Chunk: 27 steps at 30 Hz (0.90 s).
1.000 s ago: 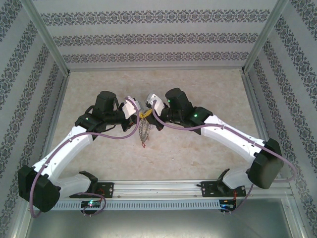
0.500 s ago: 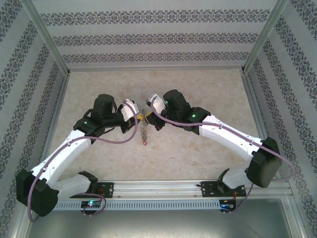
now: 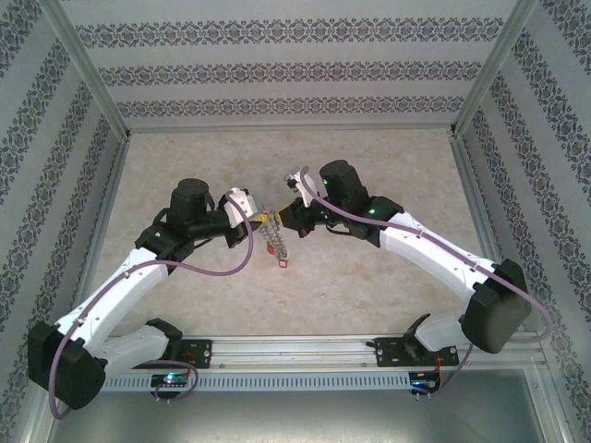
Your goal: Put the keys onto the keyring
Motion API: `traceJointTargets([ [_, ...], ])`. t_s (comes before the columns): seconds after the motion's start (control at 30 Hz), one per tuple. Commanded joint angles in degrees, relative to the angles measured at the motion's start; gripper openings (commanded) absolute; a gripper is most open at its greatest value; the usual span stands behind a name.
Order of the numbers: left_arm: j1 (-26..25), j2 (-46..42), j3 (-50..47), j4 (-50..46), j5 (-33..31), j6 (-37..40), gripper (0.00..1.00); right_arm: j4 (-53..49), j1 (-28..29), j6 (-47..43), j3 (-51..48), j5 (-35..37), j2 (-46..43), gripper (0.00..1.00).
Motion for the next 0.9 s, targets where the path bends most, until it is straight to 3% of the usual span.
traceJointTargets([
  [0.0, -0.47, -1.47, -1.22, 6.25, 2.94, -1.1, 0.0, 2.79, -1.48, 1.39, -1.15, -6.07, -0.23, 0.0],
  [0.27, -0.5, -2.08, -2.96, 10.68, 1.5, -2.94, 0.0, 4.32, -4.42, 3.3, -2.59, -9.27, -0.73, 0.0],
  [0.57, -0.48, -2.02, -5.46, 16.66, -0.7, -6.31, 0.0, 3.56, -6.53, 0.17, -2.8, -12.21, -0.91, 0.16],
  [0.7, -0.5, -1.81, -4.94, 16.72, -0.31, -5.88, 0.0, 1.8, -7.48, -4.56, -2.42, -12.12, -1.49, 0.19],
  [0.87, -0.47, -1.01, -3.64, 15.36, 1.42, -5.15, 0.0, 3.0, -6.84, -17.47, -4.03, -8.04, -5.28, 0.22],
])
